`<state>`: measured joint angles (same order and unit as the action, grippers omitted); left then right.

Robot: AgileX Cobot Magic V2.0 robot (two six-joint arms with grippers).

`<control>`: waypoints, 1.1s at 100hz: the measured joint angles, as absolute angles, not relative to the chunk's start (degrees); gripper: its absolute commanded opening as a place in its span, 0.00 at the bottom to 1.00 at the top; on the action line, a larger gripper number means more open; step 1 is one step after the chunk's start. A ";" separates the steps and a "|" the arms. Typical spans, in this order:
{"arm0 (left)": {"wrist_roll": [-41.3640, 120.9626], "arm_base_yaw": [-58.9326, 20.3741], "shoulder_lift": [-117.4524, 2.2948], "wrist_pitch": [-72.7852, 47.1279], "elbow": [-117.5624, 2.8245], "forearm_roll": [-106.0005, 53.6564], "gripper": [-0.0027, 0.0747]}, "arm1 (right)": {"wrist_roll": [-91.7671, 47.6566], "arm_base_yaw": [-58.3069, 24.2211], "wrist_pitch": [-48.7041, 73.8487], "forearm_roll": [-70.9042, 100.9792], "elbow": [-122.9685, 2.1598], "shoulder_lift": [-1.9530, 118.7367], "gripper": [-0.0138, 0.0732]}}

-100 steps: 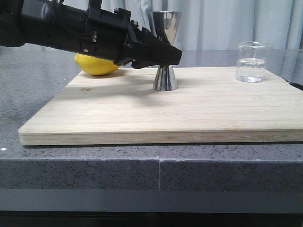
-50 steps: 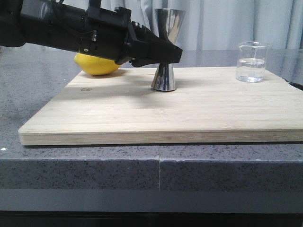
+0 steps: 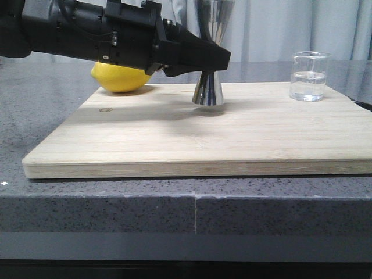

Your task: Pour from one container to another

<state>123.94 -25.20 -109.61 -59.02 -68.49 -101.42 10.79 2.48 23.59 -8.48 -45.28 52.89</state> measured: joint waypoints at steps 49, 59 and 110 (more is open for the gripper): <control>123.94 -25.20 -109.61 -64.46 -70.33 -101.21 0.11 | 10.67 2.48 19.93 -8.48 -43.02 53.90 0.86; 123.94 -25.20 -109.61 -65.01 -70.33 -101.21 0.11 | 10.67 2.48 16.49 -8.58 -39.36 53.90 0.86; 123.64 -25.20 -109.61 -66.13 -70.33 -101.21 0.11 | 10.67 -6.11 -4.82 -10.67 -25.33 54.54 0.86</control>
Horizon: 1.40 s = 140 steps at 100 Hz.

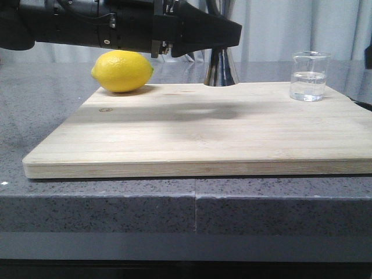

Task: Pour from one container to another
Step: 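Move the right gripper down to the glass beaker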

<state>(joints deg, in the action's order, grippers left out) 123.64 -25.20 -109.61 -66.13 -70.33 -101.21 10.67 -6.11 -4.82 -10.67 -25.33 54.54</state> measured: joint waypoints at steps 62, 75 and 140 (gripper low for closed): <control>123.54 -25.20 -109.61 -66.21 -70.33 -101.21 0.11 | 10.67 -6.57 -23.86 -12.63 -24.62 67.44 0.86; 123.54 -25.20 -109.61 -66.21 -70.33 -101.21 0.11 | 10.67 -6.57 -27.54 -12.95 -24.62 69.82 0.86; 123.54 -25.20 -109.61 -66.26 -70.33 -101.21 0.11 | 10.67 -6.57 -45.78 -14.02 -24.62 82.69 0.86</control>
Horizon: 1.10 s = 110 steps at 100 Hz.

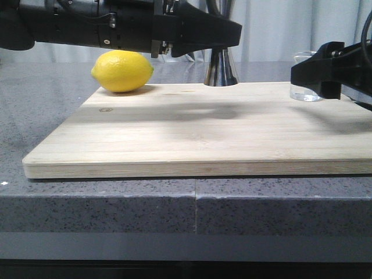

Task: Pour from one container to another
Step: 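Move the right gripper down to the glass beaker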

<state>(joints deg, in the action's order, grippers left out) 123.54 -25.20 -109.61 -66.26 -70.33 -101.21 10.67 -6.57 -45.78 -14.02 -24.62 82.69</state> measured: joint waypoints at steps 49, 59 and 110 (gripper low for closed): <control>123.54 -25.20 -109.61 -66.35 -70.33 -101.21 0.11 | 8.17 -6.57 -54.21 -12.48 -24.62 87.00 0.86; 123.54 -25.20 -109.61 -66.35 -70.33 -101.21 0.11 | 8.17 -6.36 -54.60 -12.23 -24.62 87.14 0.86; 123.54 -25.20 -109.61 -66.35 -70.33 -101.11 0.11 | 7.96 -4.91 -57.73 -12.32 -27.33 91.22 0.86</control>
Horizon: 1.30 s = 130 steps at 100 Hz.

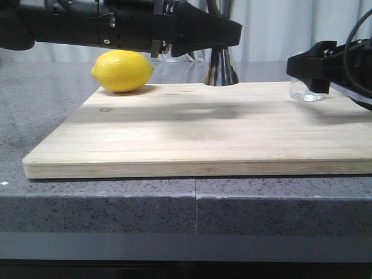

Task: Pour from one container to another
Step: 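Move the right gripper down to the glass beaker, then close the right gripper around the glass beaker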

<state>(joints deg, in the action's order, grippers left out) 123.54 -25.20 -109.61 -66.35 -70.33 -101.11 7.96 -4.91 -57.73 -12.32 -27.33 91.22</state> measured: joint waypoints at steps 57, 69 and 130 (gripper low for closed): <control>123.54 -25.20 -109.61 -66.35 -70.33 -101.11 0.11 | 7.86 -4.91 -57.51 -12.45 -30.73 95.41 0.86; 123.54 -25.20 -109.61 -66.35 -70.33 -101.11 0.11 | 7.86 -4.91 -59.03 -12.48 -30.73 96.81 0.86; 123.54 -25.20 -109.61 -66.35 -70.33 -101.11 0.11 | 7.86 -4.91 -60.22 -12.58 -30.86 97.96 0.81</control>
